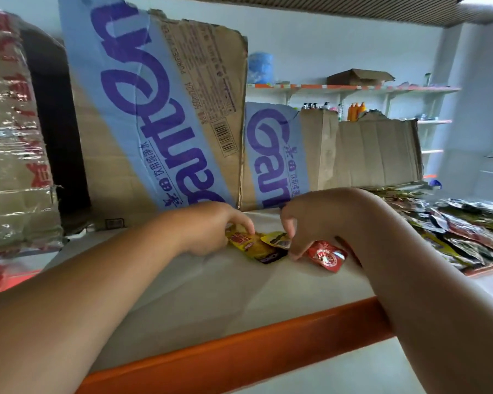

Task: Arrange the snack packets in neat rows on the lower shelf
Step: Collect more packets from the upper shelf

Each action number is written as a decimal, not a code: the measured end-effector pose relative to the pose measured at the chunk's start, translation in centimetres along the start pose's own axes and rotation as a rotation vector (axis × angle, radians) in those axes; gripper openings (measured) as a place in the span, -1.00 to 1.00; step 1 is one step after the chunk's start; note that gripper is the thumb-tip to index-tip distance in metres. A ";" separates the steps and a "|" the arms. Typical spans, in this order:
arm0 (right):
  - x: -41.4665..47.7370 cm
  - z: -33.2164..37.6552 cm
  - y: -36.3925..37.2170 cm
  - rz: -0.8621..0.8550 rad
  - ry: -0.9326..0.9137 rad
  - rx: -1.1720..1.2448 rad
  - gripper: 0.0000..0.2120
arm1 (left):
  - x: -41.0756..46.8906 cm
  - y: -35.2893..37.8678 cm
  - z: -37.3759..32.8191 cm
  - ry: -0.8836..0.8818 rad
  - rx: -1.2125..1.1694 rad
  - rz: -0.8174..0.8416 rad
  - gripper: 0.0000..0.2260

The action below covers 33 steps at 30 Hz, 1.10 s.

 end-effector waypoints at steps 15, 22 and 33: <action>0.9 3.0 -1.8 -0.795 -0.378 0.300 -0.80 | 0.5 -2.3 1.9 -0.107 -0.119 -0.127 -0.65; 2.4 1.7 0.5 -0.460 -0.166 0.251 -0.90 | -0.4 -2.4 1.9 -0.265 -0.193 -0.060 -0.75; 3.7 5.2 -1.6 0.004 -0.111 0.109 -0.70 | -2.9 -1.0 -1.7 -0.353 0.046 0.166 -0.39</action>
Point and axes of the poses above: each hand's wrist, its own x-axis towards the middle knuckle, its own y-axis out of the palm, z = x × y, the point moved 2 cm from there along x, towards the middle knuckle, and after that the axes turned 10 degrees about -x, right-handed, at the moved point
